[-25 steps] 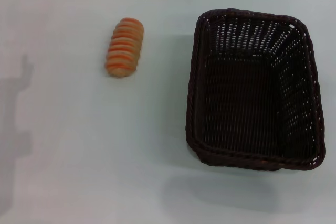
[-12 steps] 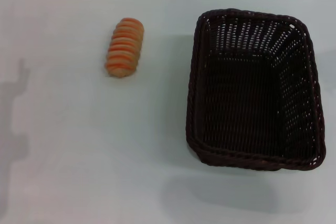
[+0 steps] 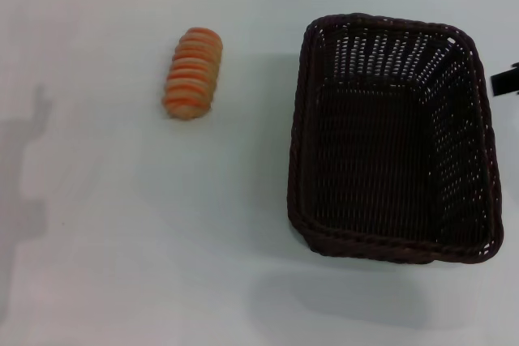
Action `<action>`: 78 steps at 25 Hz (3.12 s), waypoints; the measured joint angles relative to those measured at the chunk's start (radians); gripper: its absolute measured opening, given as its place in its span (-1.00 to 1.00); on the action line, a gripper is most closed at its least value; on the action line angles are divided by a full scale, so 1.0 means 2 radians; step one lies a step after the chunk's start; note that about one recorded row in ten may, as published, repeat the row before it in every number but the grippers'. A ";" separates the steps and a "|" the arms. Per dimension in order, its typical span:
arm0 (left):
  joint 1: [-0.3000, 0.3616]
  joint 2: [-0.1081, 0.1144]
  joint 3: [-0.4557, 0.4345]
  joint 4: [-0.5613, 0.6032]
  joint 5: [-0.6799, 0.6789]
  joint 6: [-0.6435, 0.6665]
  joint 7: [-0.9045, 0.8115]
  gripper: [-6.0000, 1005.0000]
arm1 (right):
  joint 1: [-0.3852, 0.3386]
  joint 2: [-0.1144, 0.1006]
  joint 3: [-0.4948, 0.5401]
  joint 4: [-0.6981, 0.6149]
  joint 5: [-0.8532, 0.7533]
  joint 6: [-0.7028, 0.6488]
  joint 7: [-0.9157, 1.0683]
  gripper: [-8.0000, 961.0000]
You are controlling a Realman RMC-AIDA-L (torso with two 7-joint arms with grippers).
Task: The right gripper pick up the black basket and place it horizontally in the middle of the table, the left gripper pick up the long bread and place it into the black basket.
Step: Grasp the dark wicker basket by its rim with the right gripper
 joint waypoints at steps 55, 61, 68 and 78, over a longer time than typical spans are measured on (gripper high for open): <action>-0.042 0.042 -0.001 -0.050 0.006 0.002 -0.025 0.71 | -0.119 0.001 -0.118 -0.038 0.000 -0.125 0.101 0.19; -0.041 0.043 -0.001 -0.050 0.006 0.002 -0.025 0.71 | -0.120 0.001 -0.128 -0.060 0.000 -0.149 0.101 0.15; -0.039 0.043 -0.001 -0.051 0.006 0.001 -0.025 0.71 | -0.118 -0.001 -0.133 -0.078 0.000 -0.170 0.089 0.00; -0.040 0.041 0.000 -0.051 0.006 0.001 -0.025 0.71 | -0.113 -0.001 -0.143 -0.108 0.000 -0.183 0.047 -0.44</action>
